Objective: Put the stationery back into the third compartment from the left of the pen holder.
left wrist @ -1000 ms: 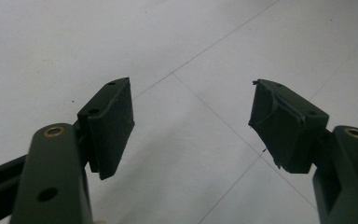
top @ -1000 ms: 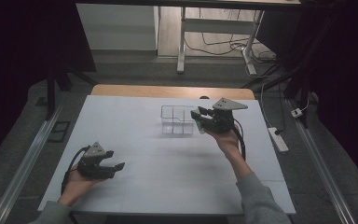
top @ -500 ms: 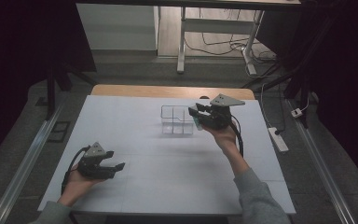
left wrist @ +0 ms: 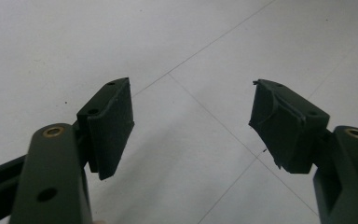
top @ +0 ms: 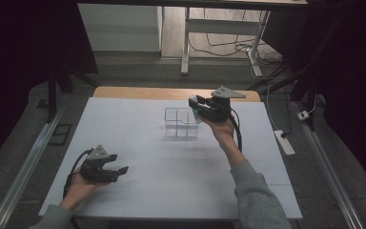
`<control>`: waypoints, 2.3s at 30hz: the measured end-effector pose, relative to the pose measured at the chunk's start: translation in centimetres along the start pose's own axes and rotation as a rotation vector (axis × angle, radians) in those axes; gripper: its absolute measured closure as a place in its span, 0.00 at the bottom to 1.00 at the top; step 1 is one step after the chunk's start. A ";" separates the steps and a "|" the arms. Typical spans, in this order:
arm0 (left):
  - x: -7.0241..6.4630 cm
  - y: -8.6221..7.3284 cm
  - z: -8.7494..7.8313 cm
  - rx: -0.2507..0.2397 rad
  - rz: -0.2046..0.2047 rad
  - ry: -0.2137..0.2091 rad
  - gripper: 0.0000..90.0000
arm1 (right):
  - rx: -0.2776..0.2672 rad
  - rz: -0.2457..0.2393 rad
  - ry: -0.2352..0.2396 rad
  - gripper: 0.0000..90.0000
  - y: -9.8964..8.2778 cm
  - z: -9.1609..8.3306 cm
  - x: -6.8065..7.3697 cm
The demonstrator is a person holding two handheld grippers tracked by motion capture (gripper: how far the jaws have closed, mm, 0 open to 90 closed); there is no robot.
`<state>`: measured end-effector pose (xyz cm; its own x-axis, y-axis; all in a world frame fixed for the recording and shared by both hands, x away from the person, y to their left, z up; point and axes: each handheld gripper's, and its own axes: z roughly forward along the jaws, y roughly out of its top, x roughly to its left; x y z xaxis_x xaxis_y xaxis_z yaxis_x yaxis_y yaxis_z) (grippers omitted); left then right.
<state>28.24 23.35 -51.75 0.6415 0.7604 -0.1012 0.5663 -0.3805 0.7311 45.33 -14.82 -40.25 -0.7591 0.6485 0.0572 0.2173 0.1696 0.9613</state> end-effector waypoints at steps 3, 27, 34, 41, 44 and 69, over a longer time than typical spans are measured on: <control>0.0 0.0 0.0 0.004 0.002 -0.001 0.33 | -0.004 0.000 -0.016 0.72 0.3 0.6 -0.3; 0.3 -0.1 0.3 0.033 -0.006 -0.001 0.32 | 0.079 0.015 -0.094 0.65 -1.8 3.7 -1.8; 0.3 -0.1 0.5 0.042 -0.006 -0.001 0.31 | 0.102 0.041 -0.088 0.61 -2.3 2.7 -2.0; 0.3 -0.1 0.6 0.044 -0.010 -0.002 0.31 | 0.125 0.027 -0.057 0.60 -2.6 1.6 -1.9; 0.3 -0.1 0.5 0.041 -0.012 -0.002 0.31 | 0.137 0.019 -0.048 0.60 -2.8 1.1 -1.8; 0.1 0.0 0.7 0.048 -0.004 0.000 0.31 | 0.256 -0.034 0.016 0.54 -6.5 -5.6 0.2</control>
<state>28.61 23.05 -52.25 0.6390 0.7621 -0.1041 0.5930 -0.4019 0.6977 40.33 -19.93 -44.99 -0.7780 0.6274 0.0323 0.3381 0.3748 0.8632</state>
